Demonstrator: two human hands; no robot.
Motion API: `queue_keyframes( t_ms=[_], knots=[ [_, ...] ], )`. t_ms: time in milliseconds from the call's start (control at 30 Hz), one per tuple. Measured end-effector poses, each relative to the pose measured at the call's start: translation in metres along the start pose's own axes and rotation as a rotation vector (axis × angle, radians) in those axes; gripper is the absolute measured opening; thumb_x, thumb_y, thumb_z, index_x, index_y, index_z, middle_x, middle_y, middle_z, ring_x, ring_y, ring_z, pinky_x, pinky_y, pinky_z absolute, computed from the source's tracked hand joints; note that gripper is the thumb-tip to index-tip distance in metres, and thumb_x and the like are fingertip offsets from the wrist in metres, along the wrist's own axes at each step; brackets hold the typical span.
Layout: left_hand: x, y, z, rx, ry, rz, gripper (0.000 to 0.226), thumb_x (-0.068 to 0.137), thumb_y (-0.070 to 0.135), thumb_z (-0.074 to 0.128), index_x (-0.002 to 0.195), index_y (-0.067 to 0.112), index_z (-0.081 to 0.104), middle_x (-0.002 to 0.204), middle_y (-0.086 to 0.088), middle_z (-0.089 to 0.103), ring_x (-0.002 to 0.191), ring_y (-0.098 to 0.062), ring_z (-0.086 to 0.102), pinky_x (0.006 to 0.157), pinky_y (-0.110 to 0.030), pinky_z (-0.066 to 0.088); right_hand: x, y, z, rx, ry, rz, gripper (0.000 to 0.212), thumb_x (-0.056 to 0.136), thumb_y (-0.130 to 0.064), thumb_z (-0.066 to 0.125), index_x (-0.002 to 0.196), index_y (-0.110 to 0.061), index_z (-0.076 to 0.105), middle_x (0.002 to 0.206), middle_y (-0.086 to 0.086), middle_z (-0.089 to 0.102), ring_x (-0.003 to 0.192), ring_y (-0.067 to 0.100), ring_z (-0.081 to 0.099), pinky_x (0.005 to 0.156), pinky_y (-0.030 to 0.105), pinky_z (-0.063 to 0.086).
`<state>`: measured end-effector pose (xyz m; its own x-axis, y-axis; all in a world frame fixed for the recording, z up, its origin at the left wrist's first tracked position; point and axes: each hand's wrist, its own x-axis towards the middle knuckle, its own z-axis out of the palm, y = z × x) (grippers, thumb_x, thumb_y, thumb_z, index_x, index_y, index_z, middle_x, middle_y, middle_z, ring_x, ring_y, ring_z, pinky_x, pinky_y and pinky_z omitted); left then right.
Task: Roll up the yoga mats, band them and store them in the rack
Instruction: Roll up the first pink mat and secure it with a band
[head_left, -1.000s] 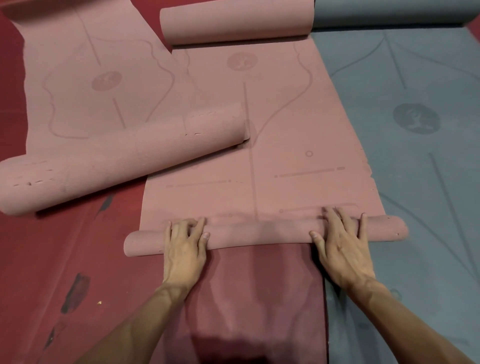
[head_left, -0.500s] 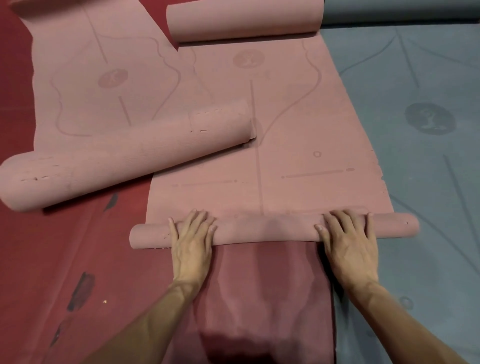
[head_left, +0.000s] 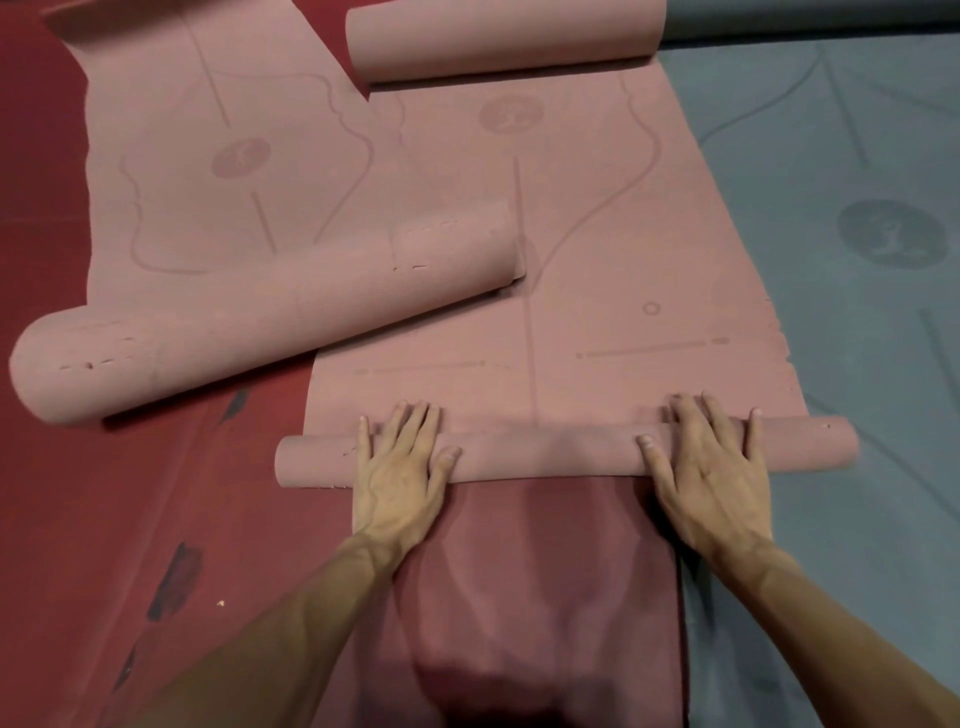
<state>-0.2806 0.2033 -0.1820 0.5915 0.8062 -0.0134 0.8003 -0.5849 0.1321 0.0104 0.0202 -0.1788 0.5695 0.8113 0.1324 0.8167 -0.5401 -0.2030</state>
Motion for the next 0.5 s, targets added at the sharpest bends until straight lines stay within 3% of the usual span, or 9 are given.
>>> queue_keyframes(
  t_ms=[167, 333, 500],
  knots=[
    [0.010, -0.002, 0.004, -0.002, 0.028, -0.011, 0.078, 0.104, 0.062, -0.003, 0.162, 0.026, 0.035, 0.167, 0.006, 0.035, 0.159, -0.014, 0.017, 0.129, -0.048, -0.006, 0.008, -0.001, 0.004, 0.018, 0.034, -0.006, 0.052, 0.103, -0.051, 0.036, 0.117, -0.006, 0.057, 0.143, 0.011, 0.059, 0.148, 0.033, 0.038, 0.123, 0.068, 0.010],
    [0.018, -0.001, 0.009, 0.004, 0.069, -0.020, 0.070, 0.107, 0.057, 0.006, 0.159, 0.026, 0.042, 0.164, 0.005, 0.041, 0.157, -0.015, 0.025, 0.130, -0.048, 0.001, 0.015, -0.003, 0.008, 0.006, 0.107, -0.025, 0.045, 0.103, -0.049, 0.042, 0.109, -0.008, 0.058, 0.138, 0.012, 0.059, 0.143, 0.036, 0.043, 0.124, 0.064, 0.009],
    [0.029, -0.002, 0.010, -0.034, 0.240, 0.030, 0.054, 0.107, 0.050, 0.035, 0.145, 0.021, 0.059, 0.149, 0.000, 0.059, 0.144, -0.021, 0.047, 0.127, -0.048, 0.015, 0.024, -0.016, 0.009, -0.039, 0.176, -0.007, 0.036, 0.101, -0.041, 0.052, 0.099, -0.008, 0.066, 0.109, 0.015, 0.059, 0.105, 0.041, 0.052, 0.124, 0.062, 0.017]
  ],
)
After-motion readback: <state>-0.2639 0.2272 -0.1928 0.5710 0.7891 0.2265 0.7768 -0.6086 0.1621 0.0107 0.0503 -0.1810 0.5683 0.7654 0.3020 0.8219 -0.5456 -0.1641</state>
